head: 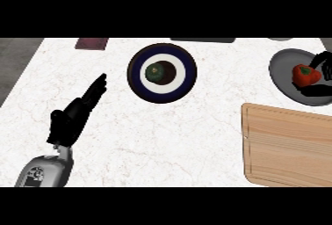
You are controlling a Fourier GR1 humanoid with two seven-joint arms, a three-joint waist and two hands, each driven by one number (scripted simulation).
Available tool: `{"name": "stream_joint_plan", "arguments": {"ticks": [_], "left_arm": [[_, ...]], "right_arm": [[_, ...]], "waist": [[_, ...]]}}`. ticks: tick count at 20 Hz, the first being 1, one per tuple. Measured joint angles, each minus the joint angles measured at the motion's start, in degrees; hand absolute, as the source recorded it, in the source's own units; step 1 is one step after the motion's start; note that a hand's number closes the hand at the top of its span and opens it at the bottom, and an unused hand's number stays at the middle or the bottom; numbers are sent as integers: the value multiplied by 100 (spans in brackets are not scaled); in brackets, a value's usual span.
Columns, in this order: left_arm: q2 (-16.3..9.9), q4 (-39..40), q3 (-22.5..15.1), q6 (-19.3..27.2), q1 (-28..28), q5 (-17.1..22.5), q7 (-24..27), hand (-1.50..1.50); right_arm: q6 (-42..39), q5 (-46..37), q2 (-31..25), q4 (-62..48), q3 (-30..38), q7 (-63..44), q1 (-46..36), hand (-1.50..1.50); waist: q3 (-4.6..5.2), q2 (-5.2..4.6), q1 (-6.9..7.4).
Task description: Pick the bell pepper from the cutting board and place it in the pan
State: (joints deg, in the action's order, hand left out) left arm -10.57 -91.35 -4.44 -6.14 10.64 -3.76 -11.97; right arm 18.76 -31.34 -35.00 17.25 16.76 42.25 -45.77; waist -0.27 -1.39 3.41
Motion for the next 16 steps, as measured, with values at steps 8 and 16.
{"name": "stream_joint_plan", "arguments": {"ticks": [8,16], "left_arm": [[-16,-99,-46,-130,12,46,17,0],[36,-40,-75,-137,137,32,3,0]], "right_arm": [[-287,-410,-239,-936,-235,-901,-285,-150],[-982,49,-171,-1124,223,-760,-535,-150]], "waist": [[-7,-85,199],[-36,-138,244]]}}
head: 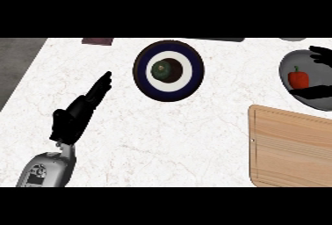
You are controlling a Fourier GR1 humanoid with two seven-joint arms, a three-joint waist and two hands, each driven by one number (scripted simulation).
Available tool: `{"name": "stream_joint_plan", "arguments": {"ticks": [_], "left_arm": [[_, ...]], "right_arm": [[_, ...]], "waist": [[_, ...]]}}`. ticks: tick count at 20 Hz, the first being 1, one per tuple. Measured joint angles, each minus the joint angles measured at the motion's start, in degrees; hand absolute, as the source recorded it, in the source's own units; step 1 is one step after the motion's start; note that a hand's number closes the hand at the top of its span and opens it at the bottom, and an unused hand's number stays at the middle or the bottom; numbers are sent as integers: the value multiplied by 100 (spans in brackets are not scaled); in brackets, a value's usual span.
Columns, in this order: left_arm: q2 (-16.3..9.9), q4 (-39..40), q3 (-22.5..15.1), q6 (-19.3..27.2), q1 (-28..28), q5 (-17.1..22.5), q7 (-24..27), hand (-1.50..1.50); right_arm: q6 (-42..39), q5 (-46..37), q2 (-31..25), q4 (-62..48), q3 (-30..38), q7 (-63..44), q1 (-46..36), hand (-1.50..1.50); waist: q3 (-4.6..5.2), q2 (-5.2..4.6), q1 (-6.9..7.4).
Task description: Pick the bell pepper from the cutting board and place it in the pan
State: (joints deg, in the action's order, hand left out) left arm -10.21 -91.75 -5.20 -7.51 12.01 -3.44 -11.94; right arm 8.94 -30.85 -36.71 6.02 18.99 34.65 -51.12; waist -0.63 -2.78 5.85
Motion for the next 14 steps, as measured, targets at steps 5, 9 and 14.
{"name": "stream_joint_plan", "arguments": {"ticks": [5,9,14], "left_arm": [[-26,28,65,-9,-26,26,45,0],[-28,36,88,-5,-53,27,77,0],[-35,2,118,3,-32,38,13,0]], "right_arm": [[-609,651,-38,-23,630,332,-35,-150],[-1327,1031,-212,-110,994,463,26,-150],[-2286,1238,-501,-151,1182,772,313,-150]], "waist": [[-6,3,-42],[-7,0,-67],[-10,10,-120]]}}
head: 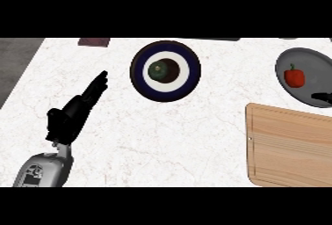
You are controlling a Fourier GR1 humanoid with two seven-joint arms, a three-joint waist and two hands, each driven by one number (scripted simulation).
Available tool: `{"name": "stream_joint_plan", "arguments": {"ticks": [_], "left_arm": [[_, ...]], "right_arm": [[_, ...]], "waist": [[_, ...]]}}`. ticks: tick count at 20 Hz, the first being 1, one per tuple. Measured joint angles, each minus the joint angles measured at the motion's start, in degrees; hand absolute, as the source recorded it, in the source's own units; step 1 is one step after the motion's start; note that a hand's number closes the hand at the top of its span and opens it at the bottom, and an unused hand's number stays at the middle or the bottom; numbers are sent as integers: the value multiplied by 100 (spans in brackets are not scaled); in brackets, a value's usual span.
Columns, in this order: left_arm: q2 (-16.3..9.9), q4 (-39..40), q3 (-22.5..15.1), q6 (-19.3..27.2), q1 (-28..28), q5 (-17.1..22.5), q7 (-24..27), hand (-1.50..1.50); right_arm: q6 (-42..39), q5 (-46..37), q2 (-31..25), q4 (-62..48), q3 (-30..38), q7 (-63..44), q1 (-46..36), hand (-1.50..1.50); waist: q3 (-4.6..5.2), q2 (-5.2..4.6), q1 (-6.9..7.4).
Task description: Pick the bell pepper from the cutting board and place it in the pan
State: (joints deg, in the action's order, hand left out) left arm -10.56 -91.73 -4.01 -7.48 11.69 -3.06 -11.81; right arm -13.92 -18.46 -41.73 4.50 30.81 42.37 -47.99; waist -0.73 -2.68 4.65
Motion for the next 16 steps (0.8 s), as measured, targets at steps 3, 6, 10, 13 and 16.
{"name": "stream_joint_plan", "arguments": {"ticks": [3,6,10,13,16], "left_arm": [[-3,-10,6,-11,-66,9,26,0],[20,25,36,46,-31,-13,9,0],[17,29,60,45,-19,-4,-8,0],[48,19,33,64,-62,-27,7,0],[43,75,74,87,-36,-35,2,0]], "right_arm": [[-436,103,-146,50,94,312,223,-150],[-621,175,-266,153,153,482,452,-150],[-716,259,-328,265,215,606,756,-150],[-761,290,-320,340,223,674,970,-150],[-799,303,-311,442,205,777,1215,-150]], "waist": [[-4,12,-25],[-5,22,-89],[-5,44,-130],[-5,61,-144],[-3,76,-194]]}}
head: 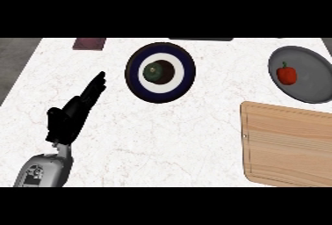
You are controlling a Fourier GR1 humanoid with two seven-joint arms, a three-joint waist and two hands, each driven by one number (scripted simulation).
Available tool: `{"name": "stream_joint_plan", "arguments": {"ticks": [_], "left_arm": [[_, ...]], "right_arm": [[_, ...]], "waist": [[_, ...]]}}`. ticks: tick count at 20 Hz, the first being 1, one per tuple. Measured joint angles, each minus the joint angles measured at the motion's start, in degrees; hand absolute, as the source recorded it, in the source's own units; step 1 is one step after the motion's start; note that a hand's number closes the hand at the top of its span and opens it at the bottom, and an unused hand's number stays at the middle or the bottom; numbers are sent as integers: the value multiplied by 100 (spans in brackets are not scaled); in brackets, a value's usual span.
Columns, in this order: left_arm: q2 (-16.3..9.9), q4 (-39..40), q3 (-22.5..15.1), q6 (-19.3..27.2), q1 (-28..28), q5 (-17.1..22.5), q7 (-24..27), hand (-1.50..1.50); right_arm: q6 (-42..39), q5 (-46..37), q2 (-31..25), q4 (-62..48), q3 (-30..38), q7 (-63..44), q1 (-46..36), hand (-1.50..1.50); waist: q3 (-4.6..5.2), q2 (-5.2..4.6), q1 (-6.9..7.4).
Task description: Pick the bell pepper from the cutting board and place it in the pan
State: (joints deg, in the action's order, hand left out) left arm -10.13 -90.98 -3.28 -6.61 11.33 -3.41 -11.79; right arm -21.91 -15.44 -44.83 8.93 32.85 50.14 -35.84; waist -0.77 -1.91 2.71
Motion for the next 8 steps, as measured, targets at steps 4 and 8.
{"name": "stream_joint_plan", "arguments": {"ticks": [4,8], "left_arm": [[1,-14,3,-16,-58,12,1,0],[-44,-48,52,-49,-149,42,14,0]], "right_arm": [[-17,73,38,108,23,80,250,-150],[19,112,79,229,12,189,526,-150]], "waist": [[1,27,-17],[3,46,-25]]}}
